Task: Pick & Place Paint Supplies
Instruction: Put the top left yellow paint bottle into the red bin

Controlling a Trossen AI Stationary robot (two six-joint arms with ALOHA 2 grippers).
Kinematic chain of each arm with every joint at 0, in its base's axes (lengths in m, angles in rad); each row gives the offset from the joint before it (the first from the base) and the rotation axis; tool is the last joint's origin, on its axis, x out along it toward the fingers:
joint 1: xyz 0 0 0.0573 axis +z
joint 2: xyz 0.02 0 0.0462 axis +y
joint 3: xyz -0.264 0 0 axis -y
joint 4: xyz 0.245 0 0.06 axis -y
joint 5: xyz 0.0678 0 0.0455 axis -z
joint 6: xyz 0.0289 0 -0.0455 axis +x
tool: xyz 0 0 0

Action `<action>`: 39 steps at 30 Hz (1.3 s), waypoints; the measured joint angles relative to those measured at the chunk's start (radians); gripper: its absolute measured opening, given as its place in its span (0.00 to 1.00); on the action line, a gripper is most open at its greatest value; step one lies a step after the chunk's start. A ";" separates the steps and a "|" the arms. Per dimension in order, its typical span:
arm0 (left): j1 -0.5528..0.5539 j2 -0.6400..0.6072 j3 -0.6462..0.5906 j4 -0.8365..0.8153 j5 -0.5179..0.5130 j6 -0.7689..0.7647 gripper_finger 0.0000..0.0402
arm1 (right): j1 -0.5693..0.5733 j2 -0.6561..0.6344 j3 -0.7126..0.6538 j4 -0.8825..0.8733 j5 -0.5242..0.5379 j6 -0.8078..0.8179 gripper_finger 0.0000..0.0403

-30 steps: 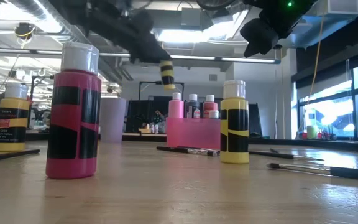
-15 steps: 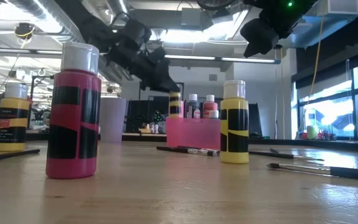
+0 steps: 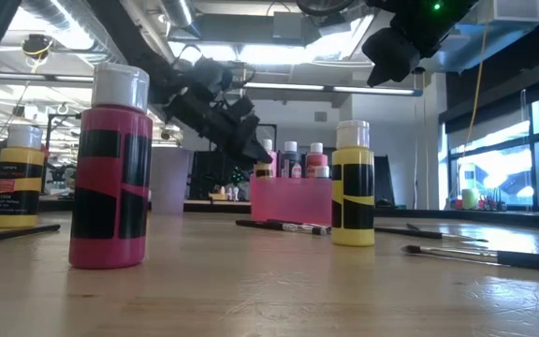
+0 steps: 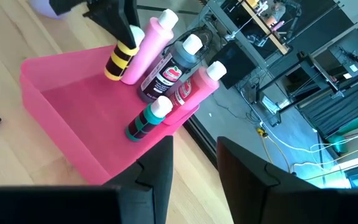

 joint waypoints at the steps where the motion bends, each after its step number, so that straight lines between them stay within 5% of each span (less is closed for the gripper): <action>1: 0.000 0.010 0.000 0.013 0.000 0.003 0.28 | 0.000 0.000 0.000 0.000 0.000 0.000 0.32; 20: 0.005 0.074 0.001 0.036 0.000 0.036 0.29 | -0.031 0.000 -0.071 0.046 0.001 -0.003 0.32; 39: 0.005 0.075 0.001 0.032 0.033 0.054 0.41 | -0.031 0.000 -0.071 0.053 0.002 -0.004 0.32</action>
